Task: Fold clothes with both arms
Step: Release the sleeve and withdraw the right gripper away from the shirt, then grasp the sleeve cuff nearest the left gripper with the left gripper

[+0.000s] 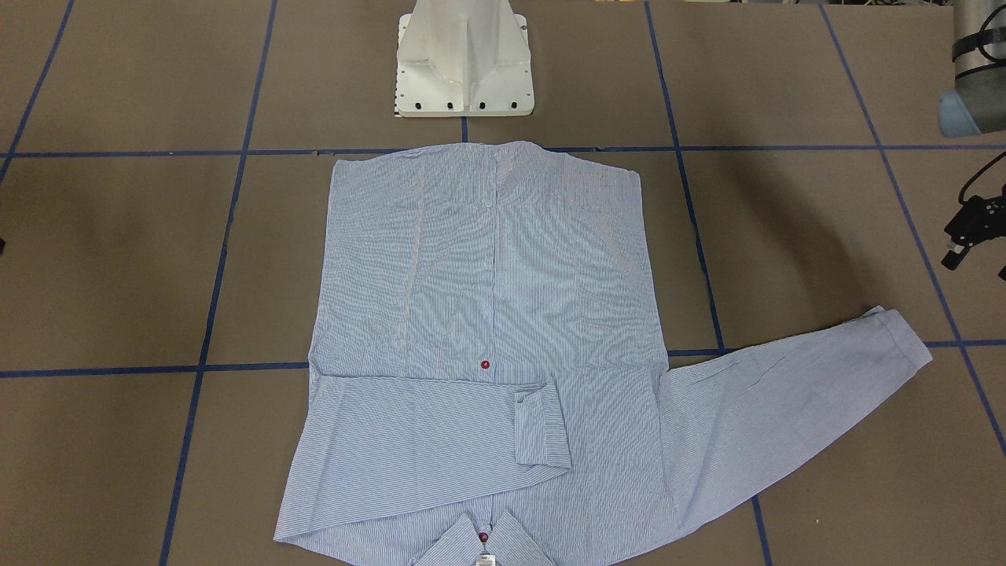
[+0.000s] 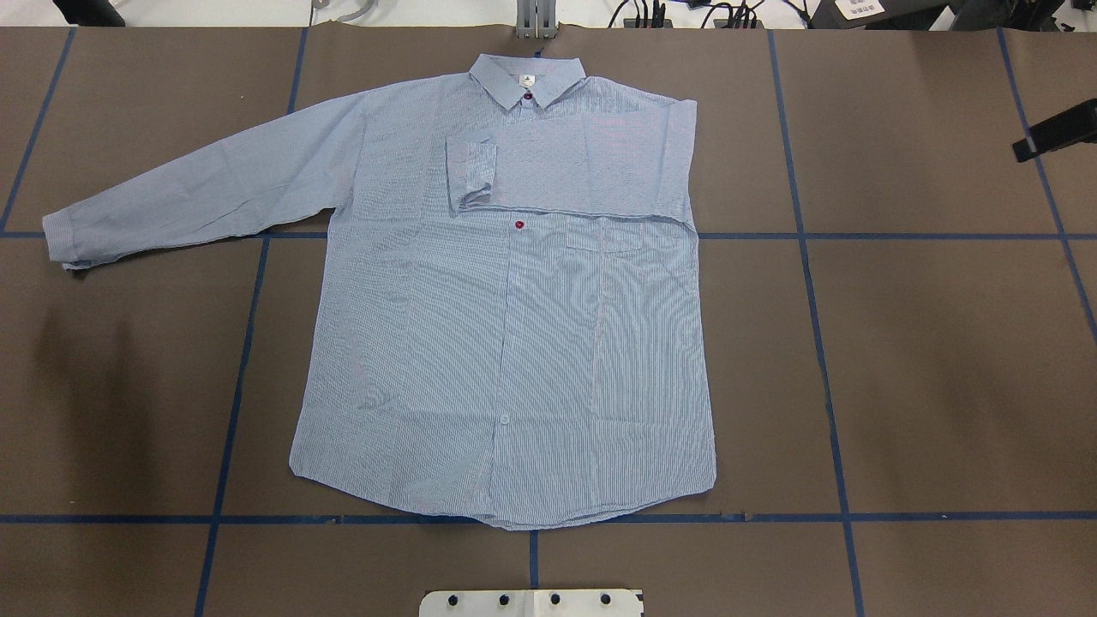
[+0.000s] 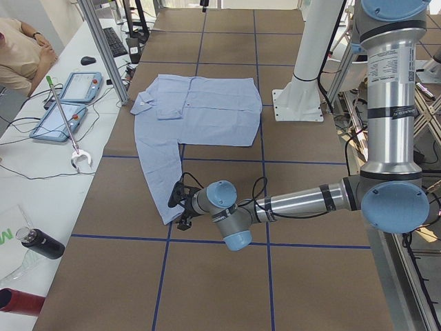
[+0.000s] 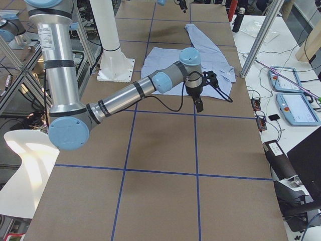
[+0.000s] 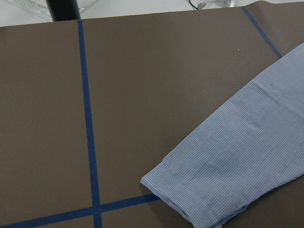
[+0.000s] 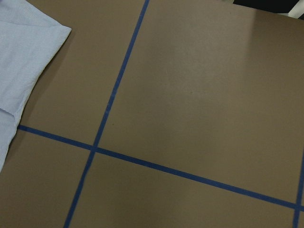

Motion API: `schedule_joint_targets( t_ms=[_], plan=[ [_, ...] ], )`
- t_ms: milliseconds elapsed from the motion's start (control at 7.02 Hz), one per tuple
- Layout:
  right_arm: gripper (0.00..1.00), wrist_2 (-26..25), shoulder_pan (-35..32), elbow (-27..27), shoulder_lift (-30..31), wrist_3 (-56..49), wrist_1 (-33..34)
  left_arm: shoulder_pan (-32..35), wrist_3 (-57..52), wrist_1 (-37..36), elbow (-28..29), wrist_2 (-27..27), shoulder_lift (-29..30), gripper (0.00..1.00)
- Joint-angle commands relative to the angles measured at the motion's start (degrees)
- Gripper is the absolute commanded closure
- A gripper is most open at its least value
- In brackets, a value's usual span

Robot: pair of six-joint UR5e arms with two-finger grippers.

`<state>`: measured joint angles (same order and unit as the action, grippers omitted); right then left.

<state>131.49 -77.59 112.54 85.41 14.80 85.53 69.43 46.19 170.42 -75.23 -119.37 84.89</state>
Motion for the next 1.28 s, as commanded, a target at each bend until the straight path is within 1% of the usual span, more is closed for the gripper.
schedule_joint_targets(
  t_ms=[0, 142, 285, 712, 1140],
  plan=[
    [0.00, 3.4, -4.4, 0.2, 3.0, -5.0, 0.0, -7.4, 12.4, 4.3, 1.7, 7.2, 0.9, 0.17],
    [0.00, 3.4, -4.4, 0.2, 2.9, -5.0, 0.0, -8.6, 13.3, 4.4, 3.2, 7.9, 2.5, 0.34],
    [0.00, 3.4, -4.4, 0.0, 2.8, -5.0, 0.0, -9.0, 13.3, 4.4, 5.0, 8.1, 4.0, 0.41],
    [0.00, 3.3, -4.4, -0.1, 2.7, -5.0, 0.0, -9.0, 13.1, 4.3, 9.1, 8.4, 6.7, 0.42],
    [0.00, 3.1, -4.4, -0.1, 3.0, -4.9, 0.0, -10.4, 12.8, 4.7, 10.1, 8.5, 6.7, 0.42]
  ],
)
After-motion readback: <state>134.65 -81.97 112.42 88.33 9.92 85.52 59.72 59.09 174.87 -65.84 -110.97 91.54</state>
